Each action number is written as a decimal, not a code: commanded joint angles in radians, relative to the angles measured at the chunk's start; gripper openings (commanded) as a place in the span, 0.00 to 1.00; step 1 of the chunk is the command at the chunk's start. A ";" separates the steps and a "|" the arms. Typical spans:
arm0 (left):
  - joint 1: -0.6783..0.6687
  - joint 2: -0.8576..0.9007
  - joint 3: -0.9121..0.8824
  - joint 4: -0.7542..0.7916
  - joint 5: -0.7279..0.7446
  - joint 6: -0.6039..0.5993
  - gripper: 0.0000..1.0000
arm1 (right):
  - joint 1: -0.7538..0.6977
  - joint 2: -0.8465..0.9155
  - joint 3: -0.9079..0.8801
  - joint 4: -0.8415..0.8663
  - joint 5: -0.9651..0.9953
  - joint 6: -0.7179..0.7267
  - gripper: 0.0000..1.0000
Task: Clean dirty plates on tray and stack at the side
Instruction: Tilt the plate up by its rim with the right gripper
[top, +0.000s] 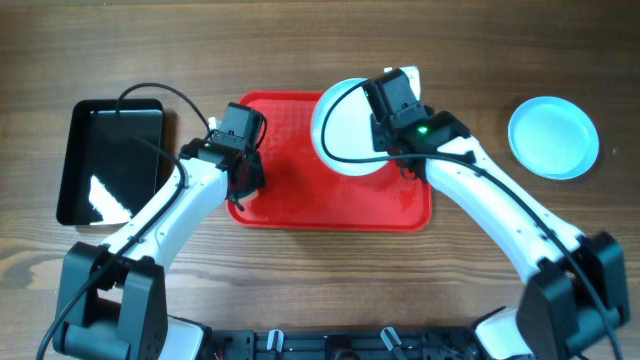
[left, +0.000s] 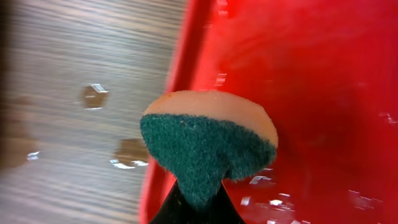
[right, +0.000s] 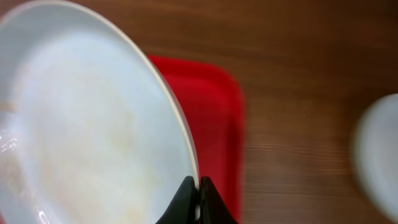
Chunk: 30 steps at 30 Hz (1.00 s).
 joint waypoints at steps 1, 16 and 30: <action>0.002 -0.014 -0.008 0.034 0.148 -0.007 0.04 | 0.003 -0.081 0.035 -0.005 0.256 -0.143 0.04; 0.001 -0.011 -0.008 0.095 0.295 0.002 0.04 | 0.203 -0.089 0.035 0.109 0.819 -0.460 0.04; 0.001 -0.011 -0.008 0.095 0.295 0.002 0.04 | 0.284 -0.089 0.035 0.219 1.039 -0.540 0.04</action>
